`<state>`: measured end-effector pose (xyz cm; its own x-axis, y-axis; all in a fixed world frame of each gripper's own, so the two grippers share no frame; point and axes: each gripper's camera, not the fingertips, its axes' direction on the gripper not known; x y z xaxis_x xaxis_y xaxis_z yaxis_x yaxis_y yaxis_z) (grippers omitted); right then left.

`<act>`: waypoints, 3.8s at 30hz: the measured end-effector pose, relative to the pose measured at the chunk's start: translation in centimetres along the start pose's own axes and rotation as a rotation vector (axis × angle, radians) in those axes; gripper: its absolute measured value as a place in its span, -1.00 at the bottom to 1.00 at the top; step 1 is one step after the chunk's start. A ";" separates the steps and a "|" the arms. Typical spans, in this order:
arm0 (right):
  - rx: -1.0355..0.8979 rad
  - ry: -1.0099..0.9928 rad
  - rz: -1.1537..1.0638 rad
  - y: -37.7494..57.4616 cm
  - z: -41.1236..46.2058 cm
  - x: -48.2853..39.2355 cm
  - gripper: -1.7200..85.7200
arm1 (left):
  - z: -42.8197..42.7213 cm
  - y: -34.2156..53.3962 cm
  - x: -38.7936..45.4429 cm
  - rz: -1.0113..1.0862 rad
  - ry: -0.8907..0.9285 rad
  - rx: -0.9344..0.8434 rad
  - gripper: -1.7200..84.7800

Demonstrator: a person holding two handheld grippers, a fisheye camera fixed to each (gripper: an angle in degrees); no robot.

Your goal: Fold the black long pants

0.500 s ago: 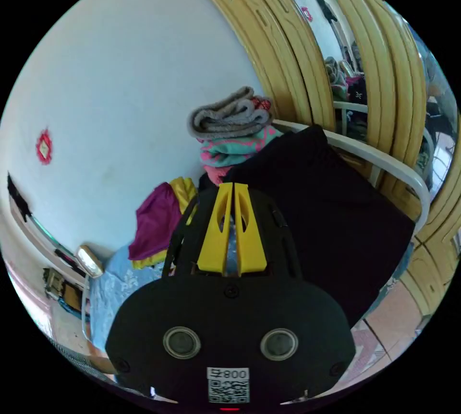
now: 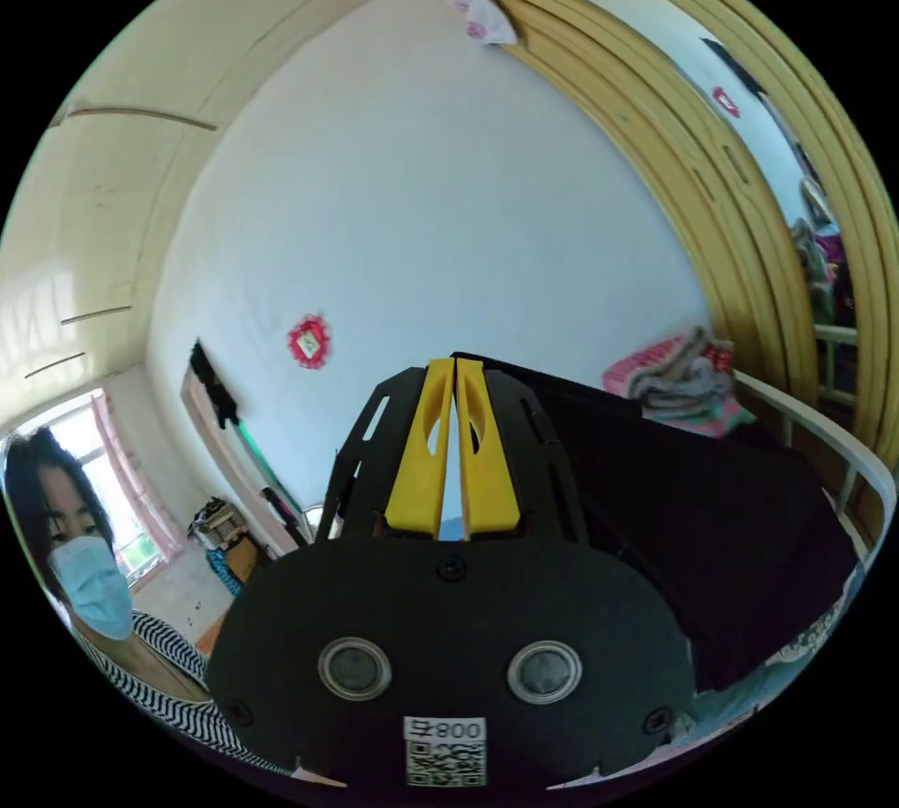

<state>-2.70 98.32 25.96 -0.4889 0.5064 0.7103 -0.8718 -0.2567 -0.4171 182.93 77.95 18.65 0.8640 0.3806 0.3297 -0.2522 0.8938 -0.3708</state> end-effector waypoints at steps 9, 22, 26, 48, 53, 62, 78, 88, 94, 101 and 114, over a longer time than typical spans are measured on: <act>0.006 -0.291 -0.187 -8.3 7.8 -20.9 -0.96 | -6.8 14.6 -7.5 -0.058 -0.012 0.356 -0.94; -0.125 -0.597 -0.265 -8.1 20.3 -46.8 -0.96 | -12.5 38.9 -17.2 -0.119 -0.107 0.722 -0.70; -0.203 -0.735 -0.246 -5.9 24.3 -52.3 -0.97 | -14.1 47.4 -20.2 -0.184 -0.266 0.800 -0.65; -0.553 -1.026 -0.245 12.5 29.6 -61.1 -0.96 | -3.5 74.0 -39.8 -0.475 -0.094 0.710 -0.63; -0.528 -0.937 -0.209 14.2 27.0 -59.4 -0.96 | 2.2 71.4 -42.1 -0.352 0.013 0.516 -0.63; -0.500 -0.858 -0.170 17.5 24.2 -58.5 -0.96 | 9.9 69.7 -45.1 -0.284 0.072 0.304 -0.62; -0.476 -0.824 -0.105 26.1 20.9 -56.6 -0.96 | 13.8 69.6 -46.1 -0.230 0.122 0.241 -0.89; -0.447 -0.437 0.204 34.0 22.3 -41.0 -0.96 | 1.8 70.5 -52.0 -0.386 -0.317 0.300 -0.93; -0.416 -0.340 0.389 35.9 27.5 -35.4 -0.96 | -8.9 59.7 -53.4 -0.282 -0.684 0.301 -0.94; -0.177 -0.506 0.096 29.3 24.4 -44.5 -0.96 | -22.6 52.6 -47.2 -0.110 -0.975 0.584 -0.94; -0.779 -0.330 0.629 78.5 21.3 -30.8 -0.96 | -5.8 71.9 -59.1 -0.552 -0.734 0.148 -0.94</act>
<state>-56.73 45.04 -16.54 -0.9323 0.1865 0.3101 -0.2565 0.2636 -0.9299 116.23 118.37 -32.58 0.3992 -0.0977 0.9117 0.0157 0.9949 0.0997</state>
